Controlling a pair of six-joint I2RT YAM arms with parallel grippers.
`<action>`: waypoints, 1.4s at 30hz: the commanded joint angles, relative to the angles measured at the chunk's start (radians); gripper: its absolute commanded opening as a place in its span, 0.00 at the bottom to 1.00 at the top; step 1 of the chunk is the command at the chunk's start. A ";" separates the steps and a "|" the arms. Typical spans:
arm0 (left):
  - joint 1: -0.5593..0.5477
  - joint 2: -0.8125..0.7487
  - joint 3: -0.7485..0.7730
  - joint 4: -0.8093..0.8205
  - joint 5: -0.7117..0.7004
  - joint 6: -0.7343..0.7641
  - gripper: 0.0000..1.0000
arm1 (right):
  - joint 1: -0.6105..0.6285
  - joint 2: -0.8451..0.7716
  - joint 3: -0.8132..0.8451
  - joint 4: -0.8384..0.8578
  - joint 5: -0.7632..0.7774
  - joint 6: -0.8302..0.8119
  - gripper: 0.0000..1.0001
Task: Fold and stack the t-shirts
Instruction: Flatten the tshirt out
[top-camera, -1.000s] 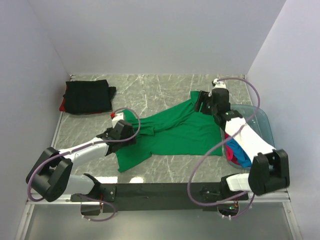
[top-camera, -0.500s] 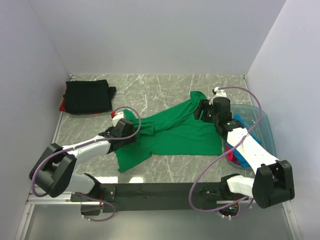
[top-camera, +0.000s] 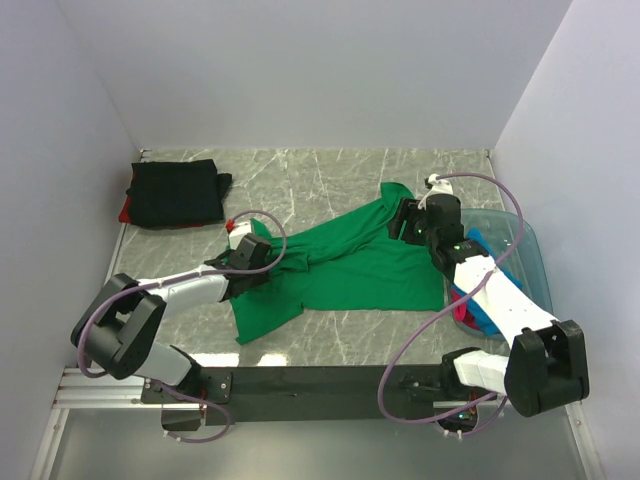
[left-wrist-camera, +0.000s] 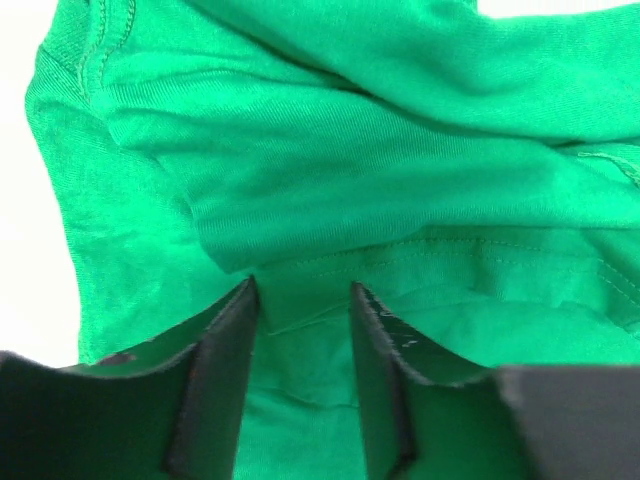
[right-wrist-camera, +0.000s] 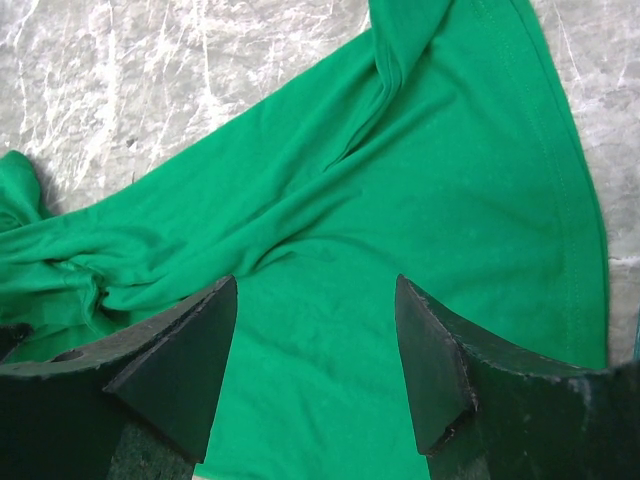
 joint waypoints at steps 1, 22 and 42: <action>0.001 0.011 0.036 0.017 -0.021 -0.005 0.46 | 0.007 -0.033 -0.015 0.028 -0.010 -0.003 0.71; 0.001 0.013 0.063 -0.029 -0.075 0.007 0.39 | 0.020 -0.002 -0.018 0.025 -0.022 -0.009 0.70; 0.001 0.056 0.089 -0.068 -0.069 -0.001 0.27 | 0.023 0.018 -0.013 0.017 -0.018 -0.016 0.70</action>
